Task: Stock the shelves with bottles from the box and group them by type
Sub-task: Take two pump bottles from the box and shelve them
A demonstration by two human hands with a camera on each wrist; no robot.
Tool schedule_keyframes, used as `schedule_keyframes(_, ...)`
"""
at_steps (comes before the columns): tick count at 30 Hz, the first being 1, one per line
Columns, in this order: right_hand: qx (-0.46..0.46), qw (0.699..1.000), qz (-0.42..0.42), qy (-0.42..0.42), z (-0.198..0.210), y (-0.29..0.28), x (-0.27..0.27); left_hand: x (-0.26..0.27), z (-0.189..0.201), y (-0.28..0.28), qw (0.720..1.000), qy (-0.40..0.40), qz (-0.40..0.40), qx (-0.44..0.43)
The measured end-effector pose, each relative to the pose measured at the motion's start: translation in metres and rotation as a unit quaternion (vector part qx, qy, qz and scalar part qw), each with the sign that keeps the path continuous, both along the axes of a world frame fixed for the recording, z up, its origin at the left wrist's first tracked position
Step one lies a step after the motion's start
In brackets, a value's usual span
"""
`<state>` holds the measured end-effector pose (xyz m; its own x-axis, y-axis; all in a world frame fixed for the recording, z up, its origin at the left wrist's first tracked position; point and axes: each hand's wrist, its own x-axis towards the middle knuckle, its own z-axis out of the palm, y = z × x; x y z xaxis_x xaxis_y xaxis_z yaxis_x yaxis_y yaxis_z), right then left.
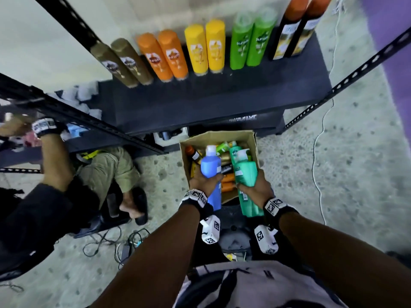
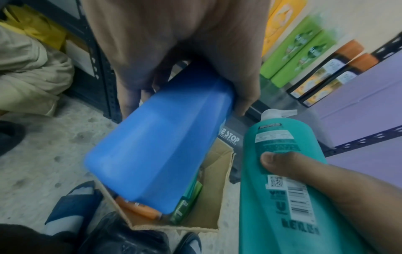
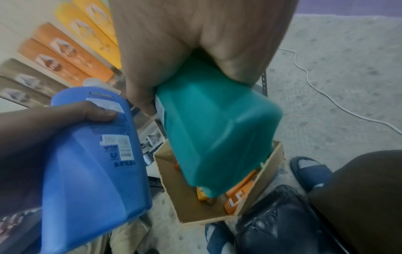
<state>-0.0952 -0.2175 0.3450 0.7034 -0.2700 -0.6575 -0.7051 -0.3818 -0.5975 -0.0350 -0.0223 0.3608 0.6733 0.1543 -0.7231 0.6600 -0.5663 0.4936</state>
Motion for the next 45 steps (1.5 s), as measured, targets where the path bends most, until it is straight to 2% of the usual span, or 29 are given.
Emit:
schedule_keyframes(6, -0.003, 0.996, -0.023, -0.087, 0.042, -0.008, 0.008, 0.008, 0.046, -0.009, 0.997, -0.066, 0.003, -0.035)
schedule_keyframes(9, 0.010, 0.987, -0.051, -0.150, 0.067, -0.016, 0.021, 0.020, 0.069, -0.017, 0.991, -0.123, 0.005, -0.060)
schedule_keyframes(13, -0.004, 0.966, -0.113, -0.231, 0.103, -0.026, 0.045, 0.042, 0.107, -0.027, 0.975, -0.200, 0.000, -0.097)
schedule_keyframes(18, -0.011, 0.930, -0.151, -0.335, 0.152, -0.041, 0.080, 0.079, 0.160, -0.042, 0.948, -0.277, -0.007, -0.157)
schedule_keyframes(24, -0.029, 0.879, -0.174, -0.443, 0.217, -0.059, 0.111, 0.120, 0.227, -0.062, 0.899, -0.377, -0.012, -0.224)
schedule_keyframes(31, -0.070, 0.812, -0.173, -0.553, 0.301, -0.075, 0.130, 0.143, 0.313, -0.088, 0.832, -0.471, -0.066, -0.286)
schedule_keyframes(45, -0.054, 0.682, -0.169, -0.709, 0.461, -0.082, 0.139, 0.138, 0.487, -0.113, 0.702, -0.600, -0.078, -0.375)
